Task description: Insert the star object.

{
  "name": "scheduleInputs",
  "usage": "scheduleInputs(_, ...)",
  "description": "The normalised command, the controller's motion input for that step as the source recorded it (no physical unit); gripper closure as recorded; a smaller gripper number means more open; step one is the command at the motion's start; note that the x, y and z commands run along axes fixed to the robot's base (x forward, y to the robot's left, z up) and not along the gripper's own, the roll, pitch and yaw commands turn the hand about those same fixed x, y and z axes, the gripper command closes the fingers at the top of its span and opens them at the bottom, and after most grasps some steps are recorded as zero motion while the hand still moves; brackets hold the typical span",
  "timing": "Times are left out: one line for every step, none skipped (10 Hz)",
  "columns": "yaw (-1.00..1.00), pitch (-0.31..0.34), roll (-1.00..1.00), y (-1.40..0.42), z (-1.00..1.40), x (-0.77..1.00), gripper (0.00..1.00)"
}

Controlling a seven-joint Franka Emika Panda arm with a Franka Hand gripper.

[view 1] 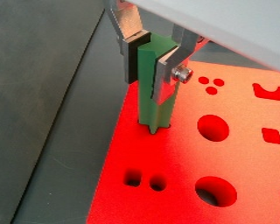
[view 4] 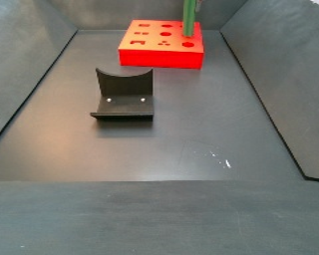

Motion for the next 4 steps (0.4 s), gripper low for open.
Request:
scheduleInputs(0.00, 0.000, 0.03, -0.26, -1.00, 0.00, 1.00)
scheduleInputs(-0.07, -0.007, 0.02, -0.12, -1.00, 0.00, 1.00)
scheduleInputs(0.00, -0.016, 0.01, -0.01, 0.00, -0.02, 1.00)
scheduleInputs(0.00, 0.000, 0.00, 0.00, 0.00, 0.00, 1.00)
